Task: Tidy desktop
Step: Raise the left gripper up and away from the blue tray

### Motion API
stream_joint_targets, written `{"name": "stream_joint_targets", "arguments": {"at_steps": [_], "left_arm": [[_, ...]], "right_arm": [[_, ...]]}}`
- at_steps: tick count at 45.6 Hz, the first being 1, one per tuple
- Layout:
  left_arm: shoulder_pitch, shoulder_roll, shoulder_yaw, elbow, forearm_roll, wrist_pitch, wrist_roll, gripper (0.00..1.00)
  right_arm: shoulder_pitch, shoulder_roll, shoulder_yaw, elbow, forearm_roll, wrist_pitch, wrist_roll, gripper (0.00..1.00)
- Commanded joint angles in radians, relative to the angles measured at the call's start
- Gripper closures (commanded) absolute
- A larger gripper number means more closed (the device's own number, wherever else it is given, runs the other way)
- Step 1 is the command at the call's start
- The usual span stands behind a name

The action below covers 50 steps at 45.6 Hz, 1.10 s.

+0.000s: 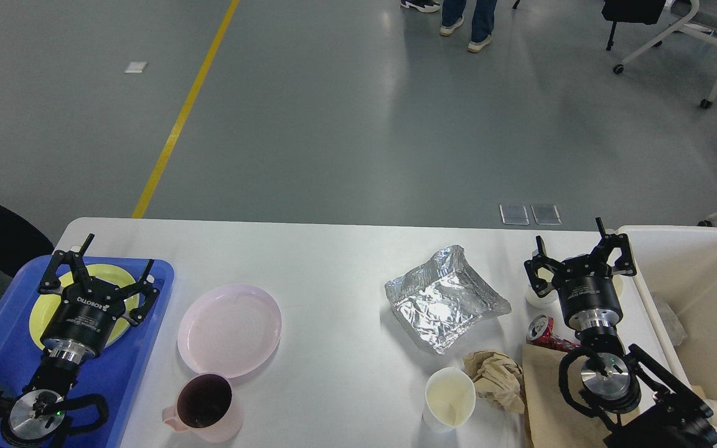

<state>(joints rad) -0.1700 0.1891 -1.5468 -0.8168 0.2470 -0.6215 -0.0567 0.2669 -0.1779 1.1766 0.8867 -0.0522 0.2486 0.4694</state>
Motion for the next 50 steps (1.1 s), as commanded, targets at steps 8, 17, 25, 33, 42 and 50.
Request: {"name": "stream_joint_targets", "arguments": {"at_steps": [8, 17, 25, 33, 42, 50], "left_arm": [[-0.002, 0.003, -0.001, 0.001, 0.0, 0.012, 0.0, 0.03], [-0.008, 0.044, 0.004, -0.001, 0.001, 0.022, 0.0, 0.03], [-0.032, 0.206, 0.149, -0.001, 0.0, 0.039, 0.0, 0.03], [-0.121, 0.395, 0.292, -0.01, -0.009, 0.091, 0.0, 0.03], [-0.36, 0.608, 0.773, -0.007, -0.014, 0.111, 0.001, 0.03], [-0.747, 0.717, 1.391, -0.013, -0.014, 0.086, 0.003, 0.03]], "right_arm": [[0.0, 0.0, 0.0, 0.0, 0.0, 0.0, 0.0, 0.0], [0.0, 0.0, 0.0, 0.0, 0.0, 0.0, 0.0, 0.0], [0.0, 0.0, 0.0, -0.002, 0.0, 0.0, 0.0, 0.0], [0.0, 0.0, 0.0, -0.002, 0.0, 0.0, 0.0, 0.0], [0.0, 0.0, 0.0, -0.002, 0.0, 0.0, 0.0, 0.0], [0.0, 0.0, 0.0, -0.002, 0.0, 0.0, 0.0, 0.0]]}}
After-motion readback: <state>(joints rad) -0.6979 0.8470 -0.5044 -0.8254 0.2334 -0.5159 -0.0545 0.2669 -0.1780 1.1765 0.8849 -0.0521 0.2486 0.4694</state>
